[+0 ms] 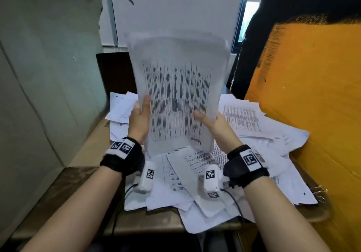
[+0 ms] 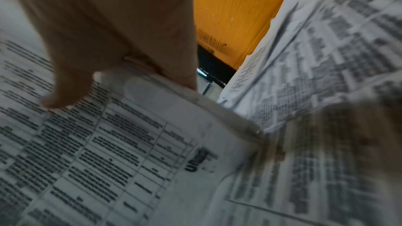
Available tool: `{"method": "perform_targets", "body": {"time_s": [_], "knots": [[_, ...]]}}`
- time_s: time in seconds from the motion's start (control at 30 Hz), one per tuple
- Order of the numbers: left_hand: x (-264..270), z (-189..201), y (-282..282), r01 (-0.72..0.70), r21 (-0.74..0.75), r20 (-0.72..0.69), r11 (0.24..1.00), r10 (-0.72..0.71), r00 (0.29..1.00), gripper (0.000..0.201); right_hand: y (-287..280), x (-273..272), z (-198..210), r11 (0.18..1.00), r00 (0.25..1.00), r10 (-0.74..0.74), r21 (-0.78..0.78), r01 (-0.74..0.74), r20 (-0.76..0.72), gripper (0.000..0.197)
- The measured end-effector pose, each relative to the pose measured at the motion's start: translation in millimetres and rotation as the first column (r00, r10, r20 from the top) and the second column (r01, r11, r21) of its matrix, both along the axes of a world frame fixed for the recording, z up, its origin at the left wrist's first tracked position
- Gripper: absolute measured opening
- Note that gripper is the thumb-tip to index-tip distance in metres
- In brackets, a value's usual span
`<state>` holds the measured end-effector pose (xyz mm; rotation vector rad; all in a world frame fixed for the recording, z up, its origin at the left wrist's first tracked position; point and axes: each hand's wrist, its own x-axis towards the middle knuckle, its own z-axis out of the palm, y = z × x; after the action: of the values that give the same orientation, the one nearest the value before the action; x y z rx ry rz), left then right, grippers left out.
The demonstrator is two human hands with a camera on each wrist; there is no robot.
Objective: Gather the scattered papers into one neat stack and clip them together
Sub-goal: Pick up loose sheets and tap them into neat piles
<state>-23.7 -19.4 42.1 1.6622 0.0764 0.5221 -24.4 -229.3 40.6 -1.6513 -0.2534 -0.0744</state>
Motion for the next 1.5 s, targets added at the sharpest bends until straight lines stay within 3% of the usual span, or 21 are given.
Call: {"method": "perform_targets", "body": {"time_s": [0.07, 0.13, 0.2, 0.27, 0.37, 0.43, 0.5, 0.57, 0.63, 0.7, 0.77, 0.87, 0.97, 1.13, 1.37, 1.43, 1.5], "knots": [[0.9, -17.9, 4.6, 0.166, -0.023, -0.257, 0.986, -0.166, 0.952, 0.073, -3.4, 1.5, -20.2, 0.999, 0.991, -0.032, 0.035, 0.037, -0.127, 0.058], [1.1, -27.7, -2.8, 0.197, -0.026, -0.348, 0.980, -0.194, 0.917, 0.080, 3.9, -0.3, -26.6, 0.991, 0.985, -0.063, 0.104, 0.080, -0.163, 0.031], [4.9, -27.5, -10.9, 0.017, -0.007, -0.205, 1.000, -0.018, 0.979, 0.061, 13.5, -4.4, -17.6, 0.977, 0.985, -0.128, 0.155, 0.146, -0.115, 0.017], [10.6, -20.8, -11.5, -0.169, -0.022, -0.033, 0.985, 0.169, 0.985, 0.044, 13.8, -7.3, -5.3, 0.964, 0.984, -0.173, 0.199, 0.178, -0.044, 0.024], [13.5, -18.0, 2.4, -0.202, -0.119, 0.079, 0.972, 0.212, 0.974, 0.043, -0.3, -10.4, 1.4, 0.979, 0.989, -0.121, 0.157, 0.133, -0.080, 0.030], [11.3, -24.4, 8.8, -0.152, -0.151, 0.048, 0.977, 0.161, 0.986, 0.036, -8.8, -14.7, -4.7, 0.998, 0.995, -0.042, -0.042, 0.038, -0.094, 0.021], [8.1, -34.1, 12.3, 0.038, -0.265, -0.077, 0.963, -0.060, 0.995, 0.027, -15.5, -18.0, -12.6, 0.990, 0.996, -0.033, -0.138, 0.022, -0.078, 0.018], [4.7, -43.6, 12.7, 0.235, -0.381, -0.145, 0.894, -0.309, 0.940, 0.037, -17.8, -20.9, -15.7, 0.987, 0.994, -0.012, -0.158, -0.005, -0.106, 0.021], [3.6, -52.5, 14.3, 0.229, -0.427, -0.193, 0.875, -0.336, 0.922, 0.035, -19.7, -17.5, -20.5, 0.973, 0.988, 0.015, -0.224, -0.050, -0.154, 0.041], [4.0, -64.9, 19.6, 0.131, -0.429, -0.304, 0.894, -0.279, 0.911, 0.028, -22.1, -13.6, -26.9, 0.938, 0.973, -0.078, -0.346, -0.001, -0.216, 0.054], [3.6, -78.3, 25.7, 0.089, -0.419, -0.436, 0.904, -0.286, 0.854, 0.024, -26.7, -10.6, -35.7, 0.923, 0.948, -0.142, -0.385, 0.023, -0.284, 0.045], [-0.5, -88.1, 30.2, 0.085, -0.383, -0.545, 0.920, -0.299, 0.783, 0.030, -33.2, -7.7, -46.7, 0.896, 0.941, -0.185, -0.441, 0.043, -0.283, 0.010], [-1.9, -86.4, 30.4, 0.107, -0.344, -0.542, 0.933, -0.290, 0.789, 0.030, -34.7, -7.4, -49.7, 0.848, 0.944, -0.266, -0.513, 0.133, -0.196, 0.010], [-5.0, -86.6, 31.9, 0.101, -0.242, -0.556, 0.965, -0.223, 0.801, 0.035, -31.9, -7.5, -41.0, 0.827, 0.954, -0.283, -0.530, 0.189, -0.101, 0.020], [8.4, -102.8, 41.7, 0.144, -0.068, -0.560, 0.987, -0.157, 0.814, 0.036, -35.2, -8.9, -30.9, 0.892, 0.976, -0.213, -0.415, 0.180, -0.036, 0.019], [7.1, -100.2, 40.7, 0.171, 0.038, -0.572, 0.984, -0.119, 0.812, 0.035, -34.6, -11.3, -26.7, 0.921, 0.982, -0.174, -0.365, 0.137, -0.068, 0.020], [3.6, -97.2, 40.6, 0.185, 0.143, -0.584, 0.972, -0.068, 0.809, 0.032, -33.3, -10.7, -23.2, 0.973, 0.970, -0.110, -0.224, 0.061, -0.215, 0.015]]}}
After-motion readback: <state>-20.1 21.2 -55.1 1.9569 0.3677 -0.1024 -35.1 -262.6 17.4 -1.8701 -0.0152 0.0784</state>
